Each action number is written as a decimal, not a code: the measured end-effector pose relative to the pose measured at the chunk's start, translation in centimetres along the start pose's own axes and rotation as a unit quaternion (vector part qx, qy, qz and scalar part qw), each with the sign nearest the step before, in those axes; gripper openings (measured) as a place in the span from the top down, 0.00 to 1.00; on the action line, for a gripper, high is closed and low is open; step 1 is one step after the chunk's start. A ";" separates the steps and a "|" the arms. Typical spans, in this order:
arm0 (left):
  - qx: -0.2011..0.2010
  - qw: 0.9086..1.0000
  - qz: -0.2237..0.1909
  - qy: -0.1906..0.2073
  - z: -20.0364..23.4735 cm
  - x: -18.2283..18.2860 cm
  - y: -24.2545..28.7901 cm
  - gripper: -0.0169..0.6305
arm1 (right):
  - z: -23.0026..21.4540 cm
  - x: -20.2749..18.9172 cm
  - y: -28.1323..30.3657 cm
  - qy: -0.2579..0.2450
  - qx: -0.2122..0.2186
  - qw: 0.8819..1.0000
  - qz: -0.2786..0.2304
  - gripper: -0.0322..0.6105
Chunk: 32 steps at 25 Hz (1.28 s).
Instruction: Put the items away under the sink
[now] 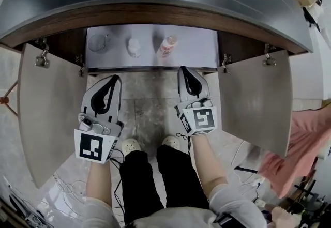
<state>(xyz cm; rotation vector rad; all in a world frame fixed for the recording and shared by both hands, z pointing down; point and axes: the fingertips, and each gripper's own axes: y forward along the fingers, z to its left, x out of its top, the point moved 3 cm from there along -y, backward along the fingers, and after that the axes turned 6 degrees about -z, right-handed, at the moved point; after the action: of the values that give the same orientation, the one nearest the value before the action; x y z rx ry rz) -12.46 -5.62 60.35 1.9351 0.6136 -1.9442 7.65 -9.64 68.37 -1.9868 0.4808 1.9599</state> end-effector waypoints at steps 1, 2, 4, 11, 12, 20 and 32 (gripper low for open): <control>0.000 1.000 -0.003 0.000 -0.2 1.3 0.0 0.97 | 0.1 1.1 -0.6 0.004 -0.002 1.000 0.002 0.93; 0.000 1.000 -0.004 0.000 -0.4 2.6 0.0 0.97 | 0.1 2.3 -1.1 0.007 -0.004 1.000 0.004 0.93; 0.000 1.000 -0.001 0.002 -0.8 5.1 -0.1 0.97 | 0.3 4.7 -2.0 0.008 -0.005 1.000 0.009 0.93; 0.005 1.000 0.007 -0.006 -1.6 14.2 -1.0 0.97 | 0.8 14.5 -5.2 0.016 -0.022 1.000 0.014 0.93; 0.007 1.000 0.008 -0.005 -1.7 15.5 -1.1 0.97 | 0.9 15.9 -5.6 0.017 -0.025 0.999 0.014 0.93; 0.020 1.000 0.003 0.002 -2.2 26.3 -1.8 0.97 | 2.2 27.1 -7.9 0.008 -0.021 1.000 0.017 0.93; 0.034 0.999 -0.011 0.003 -3.9 39.3 -2.9 0.97 | 2.3 41.7 -10.5 -0.001 -0.022 1.000 -0.002 0.93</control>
<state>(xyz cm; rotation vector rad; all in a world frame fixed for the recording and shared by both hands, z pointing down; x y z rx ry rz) -11.54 1.57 21.38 1.9837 0.5791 -1.9987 10.61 -0.08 26.51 -2.0113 0.4367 1.9866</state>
